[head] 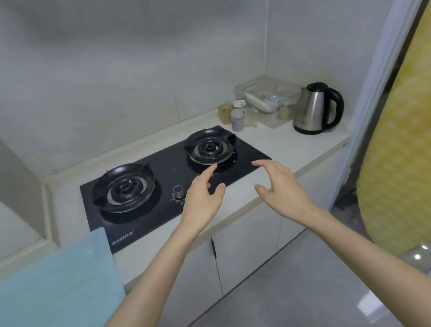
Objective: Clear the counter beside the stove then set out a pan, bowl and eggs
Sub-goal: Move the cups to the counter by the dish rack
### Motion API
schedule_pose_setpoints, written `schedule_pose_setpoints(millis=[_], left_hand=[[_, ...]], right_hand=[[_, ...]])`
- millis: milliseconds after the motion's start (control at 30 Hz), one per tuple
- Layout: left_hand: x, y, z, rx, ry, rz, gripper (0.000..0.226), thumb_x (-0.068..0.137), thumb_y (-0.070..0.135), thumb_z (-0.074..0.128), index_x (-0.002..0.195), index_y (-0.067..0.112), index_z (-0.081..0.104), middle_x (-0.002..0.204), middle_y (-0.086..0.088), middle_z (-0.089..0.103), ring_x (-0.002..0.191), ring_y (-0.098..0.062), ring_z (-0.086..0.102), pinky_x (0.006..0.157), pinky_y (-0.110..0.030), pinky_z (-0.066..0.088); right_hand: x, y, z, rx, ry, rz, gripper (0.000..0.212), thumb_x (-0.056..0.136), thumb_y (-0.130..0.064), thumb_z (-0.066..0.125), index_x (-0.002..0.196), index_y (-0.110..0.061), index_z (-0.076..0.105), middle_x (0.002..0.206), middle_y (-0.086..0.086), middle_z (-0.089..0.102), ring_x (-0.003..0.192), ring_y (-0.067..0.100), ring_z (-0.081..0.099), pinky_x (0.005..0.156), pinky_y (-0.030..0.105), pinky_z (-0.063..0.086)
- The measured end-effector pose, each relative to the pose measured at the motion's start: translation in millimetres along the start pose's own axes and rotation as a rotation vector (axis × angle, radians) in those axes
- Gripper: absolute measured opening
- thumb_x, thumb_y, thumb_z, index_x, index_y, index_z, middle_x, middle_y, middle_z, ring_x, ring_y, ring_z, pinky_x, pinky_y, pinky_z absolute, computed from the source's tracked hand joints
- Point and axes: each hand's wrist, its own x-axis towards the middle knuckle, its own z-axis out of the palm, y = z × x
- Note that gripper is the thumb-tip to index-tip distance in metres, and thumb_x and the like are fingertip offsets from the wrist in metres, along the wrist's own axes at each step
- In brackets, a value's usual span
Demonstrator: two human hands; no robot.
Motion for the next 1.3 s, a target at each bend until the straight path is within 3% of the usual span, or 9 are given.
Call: schedule_pose_setpoints(millis=[100,333,533,667,767,967,1133,1300], left_hand=[[36.8,0.9,18.7,0.002,-0.026,0.02,0.052,0.095,0.025,0.053,0.144,0.032,0.037,0.144,0.002,0.044,0.125,-0.013,0.047,0.102,-0.026,0.037],[134.4,7.8,77.7,-0.009,-0.015,0.048,0.053,0.095,0.021,0.054,0.145,0.026,0.037,0.146,0.0,0.044,0.127,-0.017,0.047,0.098,-0.022,0.036],[224.3,26.6,125.9,-0.003,0.012,-0.009,0.055,0.095,0.019,0.055,0.146,0.023,0.036,0.146,-0.001,0.044,0.128,-0.02,0.048,0.101,-0.026,0.039],[280.8,32.4,148.2,-0.008,0.064,-0.058,0.054,0.094,0.019,0.056,0.145,0.023,0.038,0.144,-0.001,0.047,0.125,-0.018,0.05,0.095,-0.023,0.037],[317.6,29.0,159.9,-0.001,0.09,-0.085,0.053,0.094,0.019,0.057,0.144,0.024,0.04,0.14,0.0,0.05,0.116,-0.013,0.052,0.092,-0.022,0.037],[388.5,8.7,172.8,0.058,0.105,-0.123,0.051,0.093,0.019,0.058,0.142,0.022,0.043,0.132,0.0,0.056,0.107,-0.013,0.057,0.088,-0.021,0.04],[456.7,-15.8,183.4,0.087,0.07,-0.161,0.058,0.09,0.02,0.062,0.143,0.021,0.04,0.136,-0.003,0.053,0.114,-0.018,0.054,0.091,-0.024,0.041],[531.9,-40.2,199.8,0.124,0.032,-0.171,0.062,0.084,0.015,0.069,0.14,0.019,0.044,0.135,-0.011,0.049,0.12,-0.025,0.048,0.098,-0.035,0.042]], right_hand=[[29.4,24.7,-3.8,-0.001,0.019,0.034,0.051,0.092,-0.019,0.055,0.14,-0.026,0.038,0.143,-0.002,0.041,0.129,0.023,0.038,0.1,0.037,0.039],[114.0,99.9,-17.1,0.007,0.015,0.026,0.05,0.093,-0.021,0.055,0.141,-0.025,0.038,0.144,-0.003,0.041,0.128,0.021,0.039,0.1,0.031,0.036],[202.8,168.4,-38.3,0.104,-0.078,0.036,0.051,0.093,-0.022,0.057,0.14,-0.026,0.038,0.141,-0.004,0.043,0.121,0.02,0.045,0.1,0.039,0.042],[259.0,206.8,-49.8,0.208,-0.146,0.034,0.049,0.093,-0.019,0.058,0.138,-0.024,0.04,0.134,-0.005,0.046,0.109,0.013,0.049,0.089,0.025,0.037],[298.7,230.3,-50.9,0.314,-0.187,0.105,0.047,0.092,-0.019,0.058,0.136,-0.026,0.042,0.131,-0.008,0.048,0.103,0.013,0.052,0.085,0.022,0.038],[379.0,274.6,-32.4,0.545,-0.245,0.296,0.04,0.089,-0.019,0.06,0.126,-0.03,0.05,0.13,-0.008,0.052,0.101,0.015,0.059,0.092,0.035,0.049],[439.5,301.5,-13.9,0.819,-0.363,0.454,0.035,0.093,-0.021,0.06,0.127,-0.024,0.053,0.125,-0.005,0.054,0.099,0.017,0.058,0.078,0.03,0.054],[498.7,325.8,17.1,0.893,-0.477,0.551,0.033,0.096,-0.03,0.056,0.129,-0.028,0.052,0.119,-0.01,0.055,0.107,0.022,0.061,0.08,0.033,0.055]])
